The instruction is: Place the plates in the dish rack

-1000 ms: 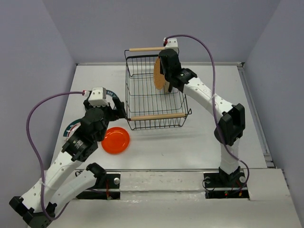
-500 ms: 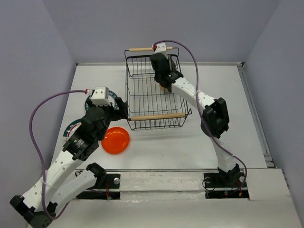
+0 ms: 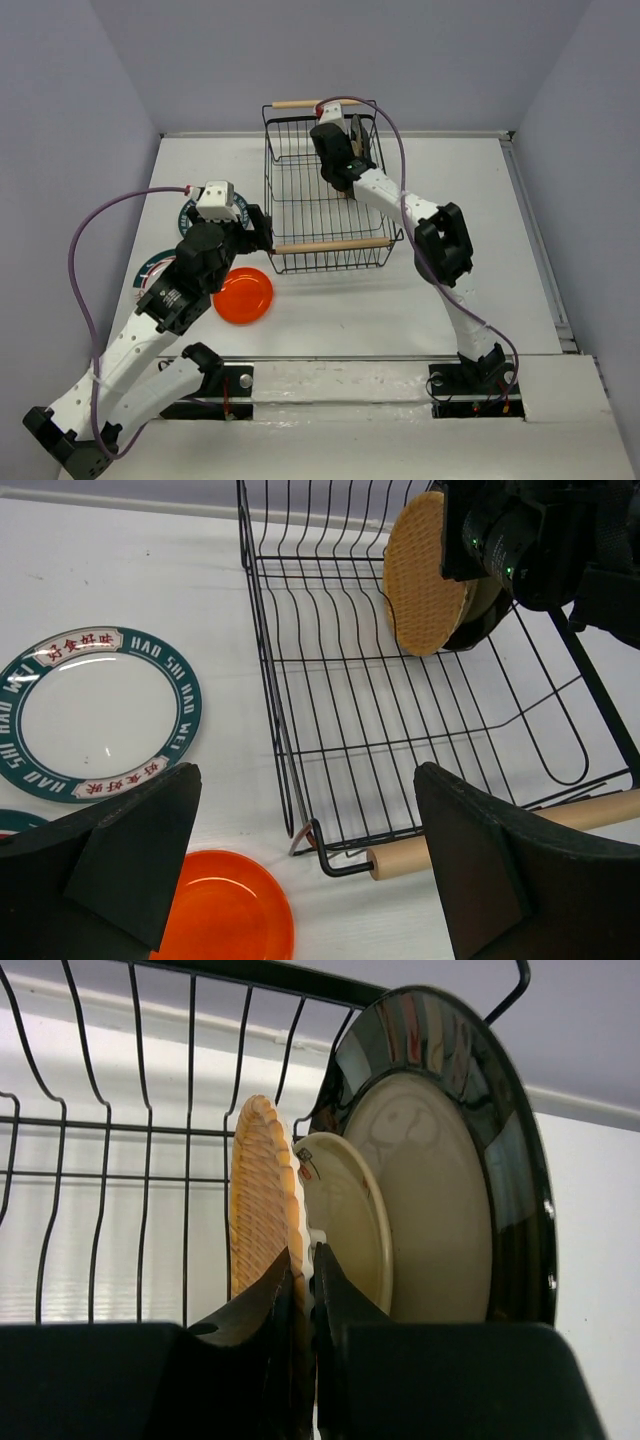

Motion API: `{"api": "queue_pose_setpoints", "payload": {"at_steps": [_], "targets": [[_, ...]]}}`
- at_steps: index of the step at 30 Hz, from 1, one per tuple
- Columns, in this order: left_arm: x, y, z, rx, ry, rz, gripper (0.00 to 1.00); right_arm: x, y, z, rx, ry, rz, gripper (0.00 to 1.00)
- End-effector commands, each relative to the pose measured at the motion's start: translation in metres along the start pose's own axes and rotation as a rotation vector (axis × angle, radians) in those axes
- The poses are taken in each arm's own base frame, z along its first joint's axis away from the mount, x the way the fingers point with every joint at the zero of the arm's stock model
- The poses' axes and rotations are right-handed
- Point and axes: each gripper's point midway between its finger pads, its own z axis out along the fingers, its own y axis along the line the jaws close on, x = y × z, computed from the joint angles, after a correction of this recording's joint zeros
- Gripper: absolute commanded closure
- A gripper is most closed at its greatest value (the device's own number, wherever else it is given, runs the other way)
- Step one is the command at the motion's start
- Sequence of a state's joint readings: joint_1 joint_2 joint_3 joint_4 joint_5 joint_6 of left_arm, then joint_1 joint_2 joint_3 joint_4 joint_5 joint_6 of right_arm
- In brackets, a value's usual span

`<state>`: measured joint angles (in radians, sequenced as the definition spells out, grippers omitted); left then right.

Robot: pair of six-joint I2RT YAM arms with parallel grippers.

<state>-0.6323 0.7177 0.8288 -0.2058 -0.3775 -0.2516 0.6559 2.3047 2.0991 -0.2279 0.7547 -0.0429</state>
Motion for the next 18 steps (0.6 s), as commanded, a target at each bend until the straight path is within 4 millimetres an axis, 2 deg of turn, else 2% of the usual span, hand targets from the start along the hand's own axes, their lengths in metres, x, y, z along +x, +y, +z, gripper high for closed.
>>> {"api": "queue_pose_setpoints", "payload": {"at_steps": [1,2,5,6,7,8,11,14,15,18], "targets": [[-0.007,0.003,0.005,-0.017,-0.033,-0.001,0.01,-0.013,0.005,-0.002,0.003,-0.056,0.123,0.93],[-0.007,0.003,0.005,-0.017,-0.033,0.000,0.01,-0.011,0.005,-0.002,0.003,-0.053,0.120,0.93],[-0.008,0.003,0.005,-0.013,-0.044,-0.005,0.01,-0.012,0.002,-0.006,0.003,-0.049,0.147,0.75],[-0.009,0.004,0.005,-0.020,-0.048,-0.007,0.01,-0.015,0.000,-0.009,0.002,-0.054,0.159,0.62],[-0.008,0.005,0.006,-0.024,-0.045,-0.007,0.01,-0.018,-0.002,-0.011,0.001,-0.058,0.163,0.55],[-0.007,0.007,0.008,-0.035,-0.041,-0.006,0.01,-0.021,-0.003,-0.013,-0.001,-0.063,0.168,0.43],[-0.004,0.014,0.013,-0.070,-0.028,0.000,0.01,-0.038,-0.007,-0.024,-0.039,-0.086,0.179,0.30],[-0.010,0.026,0.015,-0.116,-0.045,0.003,0.01,-0.052,-0.012,-0.036,-0.077,-0.107,0.192,0.29],[-0.014,0.029,0.016,-0.129,-0.058,-0.001,0.01,-0.067,-0.019,-0.046,-0.096,-0.132,0.205,0.29],[-0.024,0.044,0.019,-0.172,-0.081,-0.027,0.01,-0.088,-0.025,-0.071,-0.189,-0.171,0.224,0.23]]}}
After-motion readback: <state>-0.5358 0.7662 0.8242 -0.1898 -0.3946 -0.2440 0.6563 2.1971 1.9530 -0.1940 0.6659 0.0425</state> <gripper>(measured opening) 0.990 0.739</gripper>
